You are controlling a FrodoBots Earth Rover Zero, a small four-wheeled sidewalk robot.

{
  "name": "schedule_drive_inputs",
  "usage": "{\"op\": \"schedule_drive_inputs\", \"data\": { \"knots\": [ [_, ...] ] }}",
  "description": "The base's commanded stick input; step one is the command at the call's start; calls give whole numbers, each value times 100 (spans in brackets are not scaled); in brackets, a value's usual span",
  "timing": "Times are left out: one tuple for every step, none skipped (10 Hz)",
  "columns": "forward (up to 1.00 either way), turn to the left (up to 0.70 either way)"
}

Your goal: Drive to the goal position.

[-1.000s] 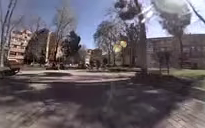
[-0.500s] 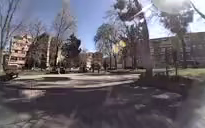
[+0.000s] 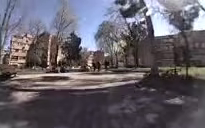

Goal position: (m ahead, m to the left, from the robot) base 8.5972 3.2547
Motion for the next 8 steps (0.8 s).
{"op": "schedule_drive_inputs", "data": {
  "knots": [
    [85,0],
    [85,0],
    [85,0],
    [85,0],
    [85,0],
    [85,0],
    [85,0],
    [85,0]
  ]
}}
